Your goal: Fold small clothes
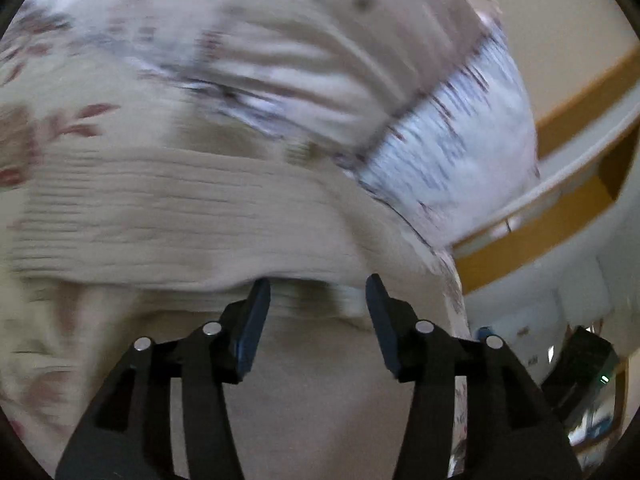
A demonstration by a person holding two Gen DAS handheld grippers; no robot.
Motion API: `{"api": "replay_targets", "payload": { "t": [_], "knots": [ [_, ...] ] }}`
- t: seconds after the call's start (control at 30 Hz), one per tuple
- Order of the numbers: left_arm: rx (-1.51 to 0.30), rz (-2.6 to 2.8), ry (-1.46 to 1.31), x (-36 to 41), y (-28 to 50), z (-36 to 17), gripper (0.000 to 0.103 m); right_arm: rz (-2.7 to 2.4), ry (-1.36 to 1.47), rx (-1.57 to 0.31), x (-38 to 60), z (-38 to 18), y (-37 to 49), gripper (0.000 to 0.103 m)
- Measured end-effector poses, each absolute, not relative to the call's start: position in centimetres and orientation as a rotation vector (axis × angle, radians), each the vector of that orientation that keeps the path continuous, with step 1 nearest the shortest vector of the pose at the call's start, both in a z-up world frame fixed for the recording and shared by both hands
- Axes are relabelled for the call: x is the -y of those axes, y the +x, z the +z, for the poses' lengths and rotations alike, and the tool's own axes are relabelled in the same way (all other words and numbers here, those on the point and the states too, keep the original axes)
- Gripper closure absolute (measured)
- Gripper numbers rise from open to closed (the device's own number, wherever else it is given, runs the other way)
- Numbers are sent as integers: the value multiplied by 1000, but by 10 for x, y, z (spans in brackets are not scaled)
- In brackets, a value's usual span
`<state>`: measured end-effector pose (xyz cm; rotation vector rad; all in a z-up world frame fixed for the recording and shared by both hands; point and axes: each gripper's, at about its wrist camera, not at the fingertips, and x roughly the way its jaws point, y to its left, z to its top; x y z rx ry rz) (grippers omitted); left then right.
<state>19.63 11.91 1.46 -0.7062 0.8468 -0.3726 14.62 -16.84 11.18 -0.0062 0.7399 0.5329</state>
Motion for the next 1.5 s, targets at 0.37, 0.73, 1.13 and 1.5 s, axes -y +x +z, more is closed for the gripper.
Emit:
{"api": "replay_targets", "payload": {
  "t": [0.37, 0.73, 1.13, 1.5],
  "knots": [
    [-807, -245, -699, -171, 182, 5, 53, 695, -578, -710, 11, 55, 173, 52],
    [-774, -286, -697, -174, 158, 9, 47, 622, -519, -776, -1, 29, 200, 94],
    [-841, -227, -591, -167, 162, -1, 51, -7, 590, -942, 240, 14, 204, 93],
    [-859, -219, -552, -166, 160, 2, 50, 38, 708, -860, 300, 23, 206, 38]
  ]
}}
